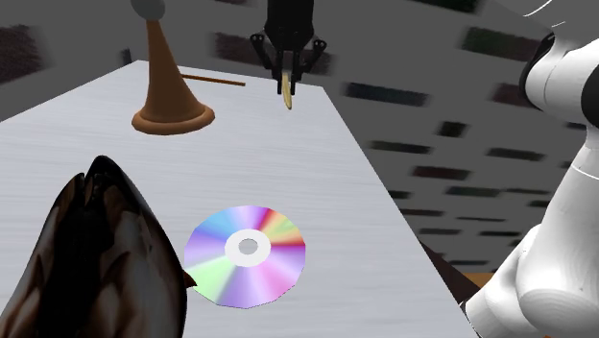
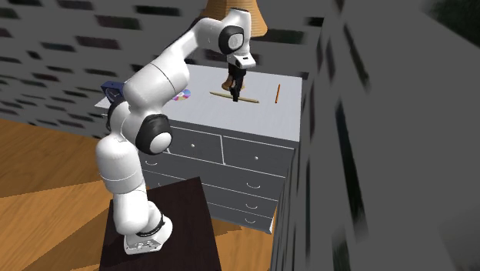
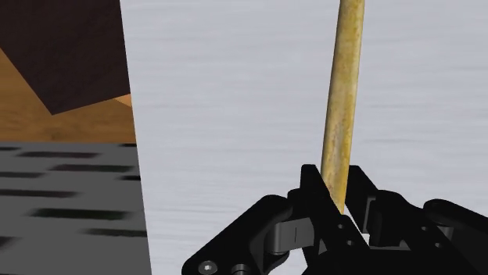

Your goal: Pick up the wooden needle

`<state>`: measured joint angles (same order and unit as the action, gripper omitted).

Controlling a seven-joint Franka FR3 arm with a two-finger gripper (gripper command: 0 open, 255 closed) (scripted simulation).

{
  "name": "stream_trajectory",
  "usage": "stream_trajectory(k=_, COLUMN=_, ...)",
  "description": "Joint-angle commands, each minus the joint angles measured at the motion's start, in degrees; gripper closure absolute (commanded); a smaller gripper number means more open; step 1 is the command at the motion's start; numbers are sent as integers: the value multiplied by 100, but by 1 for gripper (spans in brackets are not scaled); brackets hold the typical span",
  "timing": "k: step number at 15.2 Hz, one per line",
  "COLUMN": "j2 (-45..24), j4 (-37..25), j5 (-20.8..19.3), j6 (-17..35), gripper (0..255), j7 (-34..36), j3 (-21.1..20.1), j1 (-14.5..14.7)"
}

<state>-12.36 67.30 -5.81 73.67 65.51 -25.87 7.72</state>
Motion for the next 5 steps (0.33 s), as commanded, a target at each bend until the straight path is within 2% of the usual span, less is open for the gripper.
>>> stream_trajectory(k=1, j2=-163, j4=-399, j5=-78, j6=-251, gripper=255, j7=31, j3=-16, j1=73)
stream_trajectory(k=3, j2=-320, j4=-787, j5=-156, j6=-495, gripper=255, j7=57, j3=-28, j1=153)
stream_trajectory(k=5, j2=-333, j4=-819, j5=-162, j6=-514, gripper=255, j7=58, j3=-27, j1=161)
